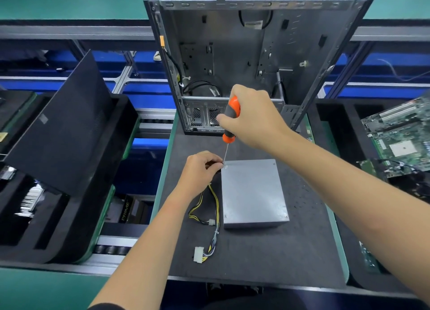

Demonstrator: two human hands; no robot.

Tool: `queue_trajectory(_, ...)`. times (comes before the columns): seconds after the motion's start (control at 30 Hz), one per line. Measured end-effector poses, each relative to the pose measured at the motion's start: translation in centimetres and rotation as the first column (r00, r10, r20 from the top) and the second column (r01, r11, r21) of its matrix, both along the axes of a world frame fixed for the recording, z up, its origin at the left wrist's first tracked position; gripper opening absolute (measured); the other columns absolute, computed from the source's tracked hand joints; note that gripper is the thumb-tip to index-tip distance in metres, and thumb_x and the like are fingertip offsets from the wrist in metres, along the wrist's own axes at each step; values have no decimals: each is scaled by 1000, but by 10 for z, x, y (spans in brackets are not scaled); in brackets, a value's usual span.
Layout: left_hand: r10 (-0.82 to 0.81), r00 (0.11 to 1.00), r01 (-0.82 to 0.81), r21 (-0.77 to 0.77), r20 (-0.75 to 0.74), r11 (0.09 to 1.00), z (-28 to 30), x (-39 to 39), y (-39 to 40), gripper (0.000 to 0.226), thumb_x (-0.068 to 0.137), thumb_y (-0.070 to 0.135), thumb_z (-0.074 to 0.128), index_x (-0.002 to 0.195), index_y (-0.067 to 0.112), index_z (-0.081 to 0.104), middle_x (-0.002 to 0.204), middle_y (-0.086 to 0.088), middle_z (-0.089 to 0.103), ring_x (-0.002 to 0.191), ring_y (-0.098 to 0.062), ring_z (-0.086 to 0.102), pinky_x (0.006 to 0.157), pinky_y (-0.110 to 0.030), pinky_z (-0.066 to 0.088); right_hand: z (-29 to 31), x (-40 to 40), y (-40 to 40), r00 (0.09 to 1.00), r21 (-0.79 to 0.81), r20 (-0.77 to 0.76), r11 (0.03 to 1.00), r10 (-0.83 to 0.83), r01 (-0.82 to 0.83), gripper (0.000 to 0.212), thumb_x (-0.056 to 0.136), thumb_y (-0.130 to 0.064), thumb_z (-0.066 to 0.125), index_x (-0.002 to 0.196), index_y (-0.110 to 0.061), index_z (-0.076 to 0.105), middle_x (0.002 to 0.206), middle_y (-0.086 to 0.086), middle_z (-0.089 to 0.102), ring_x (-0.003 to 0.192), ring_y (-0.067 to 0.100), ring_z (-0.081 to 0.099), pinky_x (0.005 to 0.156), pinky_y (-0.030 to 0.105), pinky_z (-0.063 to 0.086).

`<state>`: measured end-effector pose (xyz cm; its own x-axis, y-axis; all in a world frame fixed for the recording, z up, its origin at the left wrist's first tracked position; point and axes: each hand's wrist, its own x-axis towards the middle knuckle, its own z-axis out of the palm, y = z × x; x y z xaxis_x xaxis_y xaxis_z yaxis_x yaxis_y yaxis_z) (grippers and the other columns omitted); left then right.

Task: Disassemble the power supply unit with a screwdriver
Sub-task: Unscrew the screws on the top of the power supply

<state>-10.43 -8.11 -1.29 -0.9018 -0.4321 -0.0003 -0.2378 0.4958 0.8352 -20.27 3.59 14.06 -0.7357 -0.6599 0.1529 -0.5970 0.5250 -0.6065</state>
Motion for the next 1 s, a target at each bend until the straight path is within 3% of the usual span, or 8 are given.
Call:
queue_trajectory(0.1,-18,1000,17,-33,-9,999,1,1,0,7,85,14,69,88,20,72,85,13,66,82,0,62,72,-6,46,1,1,1,999,7,-10,999,41,-41,25,86,-27,65,76,-20,44,68,-10,58,63,7,53,47,21,32)
queue_trajectory(0.23,-61,998,59,-94,-25,994,1,2,1,7,87,13,67,89,15,73,87,7,67,81,-7,63,77,-19,51,3,2,4,991,23,3,991,135,-135,23,86,-29,67,79,-19,47,70,-10,59,70,14,55,52,30,41)
queue_trajectory(0.4,-83,996,79,-104,-32,991,-1,2,0,7,87,13,65,90,14,72,89,6,67,83,-9,63,80,-29,54,13,-4,1,962,112,35,955,272,-274,24,81,-29,73,87,-15,54,72,-13,61,73,4,50,55,25,37)
queue_trajectory(0.53,-46,998,44,-55,-38,998,-3,3,2,6,86,14,68,88,17,72,88,9,68,83,-5,64,80,-22,54,20,-8,-6,943,172,17,928,332,-330,25,77,-26,76,90,-13,60,80,-6,62,76,16,57,57,26,43)
queue_trajectory(0.67,2,999,-2,9,-46,1000,-4,4,2,10,85,13,69,84,23,71,86,12,68,82,1,63,74,-8,48,13,-5,-8,983,125,-20,975,185,-181,29,80,-28,71,69,-18,46,71,-3,57,69,17,50,51,29,36)
queue_trajectory(0.8,-11,999,12,22,-47,1000,-2,5,3,8,85,13,68,86,20,72,87,11,69,82,-1,64,76,-11,50,11,1,-12,973,243,-148,960,175,-136,36,80,-34,71,64,-19,43,65,-2,52,60,9,45,45,25,26)
queue_trajectory(0.93,-6,999,9,69,-46,998,-1,6,2,8,84,14,70,86,22,73,86,11,69,82,-3,65,74,-15,53,16,3,-18,960,309,-114,928,254,-209,32,78,-28,71,68,-9,48,70,10,55,62,29,49,45,26,30)
queue_trajectory(1.0,12,999,-6,129,-44,992,0,8,2,14,84,13,70,83,26,72,85,10,70,81,-6,66,69,-17,54,23,1,-20,939,348,-55,888,339,-301,19,74,-19,72,74,-6,59,76,14,61,69,34,55,46,25,34)
